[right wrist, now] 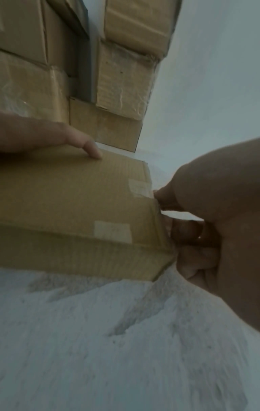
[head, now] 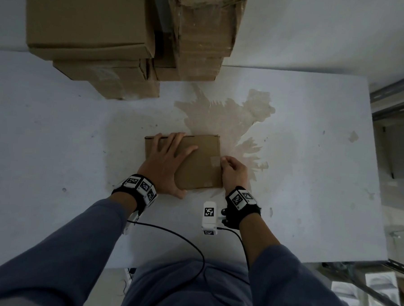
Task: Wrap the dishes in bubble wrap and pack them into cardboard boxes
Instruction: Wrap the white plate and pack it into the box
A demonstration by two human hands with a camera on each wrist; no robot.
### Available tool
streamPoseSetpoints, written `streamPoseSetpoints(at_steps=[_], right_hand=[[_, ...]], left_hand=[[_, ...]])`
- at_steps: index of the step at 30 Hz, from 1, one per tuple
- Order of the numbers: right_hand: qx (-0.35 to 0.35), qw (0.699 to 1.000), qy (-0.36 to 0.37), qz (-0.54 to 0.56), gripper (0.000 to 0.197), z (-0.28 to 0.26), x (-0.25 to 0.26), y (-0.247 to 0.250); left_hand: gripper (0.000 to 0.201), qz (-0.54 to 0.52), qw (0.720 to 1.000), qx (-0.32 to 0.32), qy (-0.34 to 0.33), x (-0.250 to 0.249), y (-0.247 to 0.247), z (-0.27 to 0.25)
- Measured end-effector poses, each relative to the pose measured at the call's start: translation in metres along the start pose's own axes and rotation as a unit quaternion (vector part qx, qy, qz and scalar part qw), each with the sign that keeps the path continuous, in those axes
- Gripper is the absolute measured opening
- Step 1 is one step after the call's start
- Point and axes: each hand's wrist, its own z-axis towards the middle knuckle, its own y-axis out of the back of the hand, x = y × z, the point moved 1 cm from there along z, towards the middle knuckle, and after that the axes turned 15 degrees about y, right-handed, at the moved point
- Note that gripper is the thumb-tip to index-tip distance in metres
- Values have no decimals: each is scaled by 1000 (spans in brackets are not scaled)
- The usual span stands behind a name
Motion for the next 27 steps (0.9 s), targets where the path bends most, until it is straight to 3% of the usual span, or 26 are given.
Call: streamPoseSetpoints(at_steps=[7,11,15,24,27], right_hand=[[-60,998,6,9,15,-2,-2,-3],[-61,996,22,-56,16,-3,-1,-1],[-70,989,33,-128,29,-5,-3,1],[-2,983,53,-178,18,-1,-5,10],[-66,984,105,-126,20,-11,-3,10]], left_hand=[[136,2,1000,2,2,2,-2,2],[134,5,1000,-4,0,1,-2,1],[134,13,1000,-2,0,1,-1,2],[133,21,1000,11,7,-2,1,2],[134,18,1000,9,2,-2,0,3]])
